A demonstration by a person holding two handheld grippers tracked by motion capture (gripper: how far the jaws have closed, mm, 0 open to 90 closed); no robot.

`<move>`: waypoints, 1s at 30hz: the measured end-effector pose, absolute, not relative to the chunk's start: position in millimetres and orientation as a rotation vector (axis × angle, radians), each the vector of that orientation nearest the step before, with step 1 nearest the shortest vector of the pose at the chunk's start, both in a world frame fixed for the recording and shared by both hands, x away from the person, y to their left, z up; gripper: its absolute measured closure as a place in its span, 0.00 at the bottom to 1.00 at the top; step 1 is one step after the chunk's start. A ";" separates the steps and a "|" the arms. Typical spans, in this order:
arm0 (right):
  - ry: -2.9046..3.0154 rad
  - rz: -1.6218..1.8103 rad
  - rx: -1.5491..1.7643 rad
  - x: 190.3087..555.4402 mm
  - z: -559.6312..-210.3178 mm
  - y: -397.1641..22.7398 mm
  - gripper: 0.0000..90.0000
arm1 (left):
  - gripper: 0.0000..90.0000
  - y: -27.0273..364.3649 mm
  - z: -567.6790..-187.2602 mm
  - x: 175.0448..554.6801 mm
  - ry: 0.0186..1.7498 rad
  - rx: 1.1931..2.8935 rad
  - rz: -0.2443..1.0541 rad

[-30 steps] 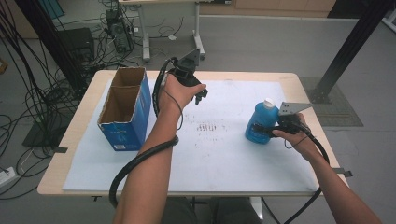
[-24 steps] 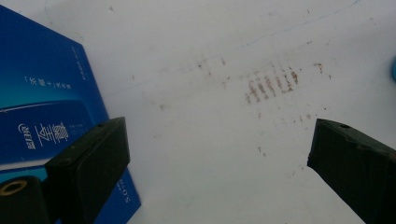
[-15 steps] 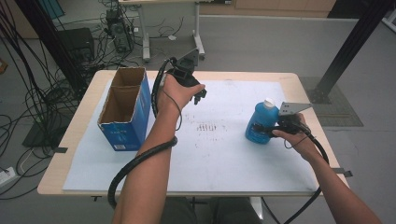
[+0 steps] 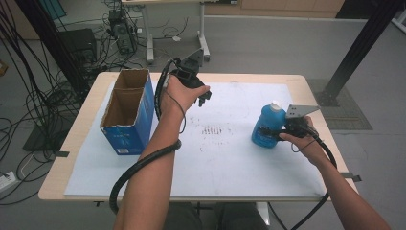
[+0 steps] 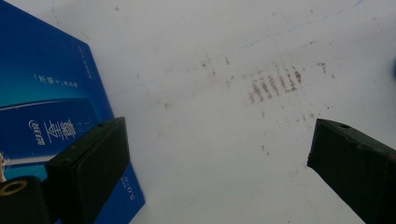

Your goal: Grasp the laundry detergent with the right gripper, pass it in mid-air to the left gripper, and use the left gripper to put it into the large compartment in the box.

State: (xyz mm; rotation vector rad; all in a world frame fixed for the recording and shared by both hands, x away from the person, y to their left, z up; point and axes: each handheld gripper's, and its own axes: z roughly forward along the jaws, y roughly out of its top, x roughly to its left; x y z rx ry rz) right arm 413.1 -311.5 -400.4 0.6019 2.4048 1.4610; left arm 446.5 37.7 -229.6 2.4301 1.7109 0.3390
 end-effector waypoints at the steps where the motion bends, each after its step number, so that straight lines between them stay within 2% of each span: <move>1: 2.405 1.461 0.602 413.1 -400.4 -311.5 0.49 | 0.06 38.0 -228.9 446.2 1.709 2.430 0.338; 30: 2.402 1.440 0.649 411.6 -398.4 -309.5 0.49 | 0.06 40.0 -227.3 443.3 1.685 2.456 0.319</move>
